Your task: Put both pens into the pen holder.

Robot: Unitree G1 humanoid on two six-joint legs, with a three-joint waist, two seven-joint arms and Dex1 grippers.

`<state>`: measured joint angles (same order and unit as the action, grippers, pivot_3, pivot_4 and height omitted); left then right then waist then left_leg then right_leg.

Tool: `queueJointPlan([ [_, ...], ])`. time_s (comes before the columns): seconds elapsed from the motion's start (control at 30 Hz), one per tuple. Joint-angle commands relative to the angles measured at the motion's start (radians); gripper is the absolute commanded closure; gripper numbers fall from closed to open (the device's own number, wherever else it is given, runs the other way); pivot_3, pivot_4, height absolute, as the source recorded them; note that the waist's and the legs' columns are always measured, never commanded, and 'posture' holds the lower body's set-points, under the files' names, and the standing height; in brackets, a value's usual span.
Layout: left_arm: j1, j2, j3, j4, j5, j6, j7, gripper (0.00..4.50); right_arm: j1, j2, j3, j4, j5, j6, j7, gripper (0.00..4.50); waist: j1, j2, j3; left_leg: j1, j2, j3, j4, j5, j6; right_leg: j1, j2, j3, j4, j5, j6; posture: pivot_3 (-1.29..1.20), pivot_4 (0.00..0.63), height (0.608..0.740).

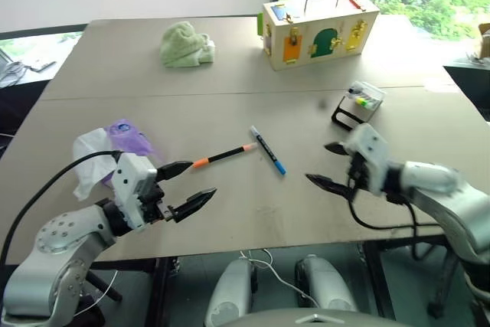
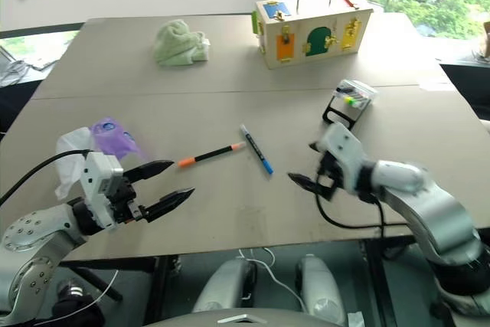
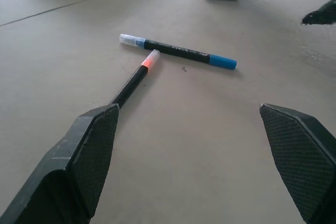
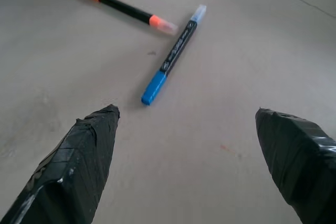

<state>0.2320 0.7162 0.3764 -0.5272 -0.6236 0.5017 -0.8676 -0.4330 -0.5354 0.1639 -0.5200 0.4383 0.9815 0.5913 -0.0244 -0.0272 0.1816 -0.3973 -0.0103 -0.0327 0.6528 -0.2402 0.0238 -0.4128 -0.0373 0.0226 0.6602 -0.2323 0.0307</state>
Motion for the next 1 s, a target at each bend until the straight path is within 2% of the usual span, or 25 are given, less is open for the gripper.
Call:
queueJointPlan([
  [0.03, -0.005, 0.017, 0.029, -0.023, -0.022, -0.023, -0.019, 0.03, -0.166, 0.102, 0.08, 0.084, -0.014, 0.182, -0.095, 0.07, 0.005, 0.0, 0.0, -0.001, 0.0, -0.001, 0.0, 0.0, 0.0, -0.001, 0.0, 0.0, 0.0, 0.0, 0.0, 0.0, 0.15, 0.74],
  [0.2, 0.017, 0.017, 0.055, -0.045, -0.033, -0.031, -0.023, 0.03, -0.319, 0.253, 0.095, 0.241, -0.01, 0.293, -0.149, 0.07, 0.014, 0.0, 0.0, -0.004, -0.002, -0.003, -0.001, 0.0, 0.0, -0.002, -0.003, -0.002, -0.001, 0.003, 0.003, 0.0, 0.15, 0.74],
  [0.37, 0.043, -0.001, 0.067, -0.058, -0.023, -0.059, -0.008, 0.03, -0.353, 0.264, 0.179, 0.311, -0.06, 0.253, -0.145, 0.07, 0.009, 0.001, 0.0, -0.004, -0.004, -0.003, -0.003, 0.0, 0.0, -0.002, -0.005, -0.003, -0.003, 0.003, 0.003, 0.0, 0.15, 0.74],
  [0.57, 0.06, -0.017, 0.055, -0.056, -0.004, -0.083, 0.01, 0.03, -0.427, 0.334, 0.161, 0.424, -0.117, 0.302, -0.221, 0.07, 0.003, 0.001, 0.0, -0.003, -0.003, -0.003, -0.004, 0.0, 0.0, -0.002, -0.004, -0.003, -0.002, 0.003, 0.003, 0.0, 0.15, 0.74],
  [0.7, 0.064, -0.025, 0.045, -0.042, 0.006, -0.103, 0.008, 0.03, -0.547, 0.447, 0.085, 0.61, -0.141, 0.356, -0.289, 0.07, -0.004, 0.001, 0.0, -0.002, -0.003, -0.003, -0.004, 0.0, 0.0, -0.002, -0.003, -0.003, -0.001, 0.003, 0.003, 0.0, 0.15, 0.74],
  [0.83, 0.059, -0.031, 0.038, -0.028, 0.012, -0.117, 0.006, 0.03, -0.669, 0.556, 0.012, 0.85, -0.174, 0.297, -0.351, 0.07, -0.012, 0.001, 0.0, -0.003, -0.003, -0.003, -0.005, 0.0, 0.0, -0.003, -0.003, -0.004, -0.001, 0.003, 0.003, 0.0, 0.15, 0.74],
  [1.0, 0.074, -0.04, 0.04, -0.029, 0.015, -0.131, 0.007, 0.03, -0.734, 0.608, 0.031, 1.062, -0.23, 0.189, -0.353, 0.07, -0.014, 0.001, 0.0, -0.003, -0.004, -0.003, -0.006, 0.0, 0.0, -0.003, -0.004, -0.004, -0.002, 0.003, 0.003, 0.0, 0.15, 0.74],
])
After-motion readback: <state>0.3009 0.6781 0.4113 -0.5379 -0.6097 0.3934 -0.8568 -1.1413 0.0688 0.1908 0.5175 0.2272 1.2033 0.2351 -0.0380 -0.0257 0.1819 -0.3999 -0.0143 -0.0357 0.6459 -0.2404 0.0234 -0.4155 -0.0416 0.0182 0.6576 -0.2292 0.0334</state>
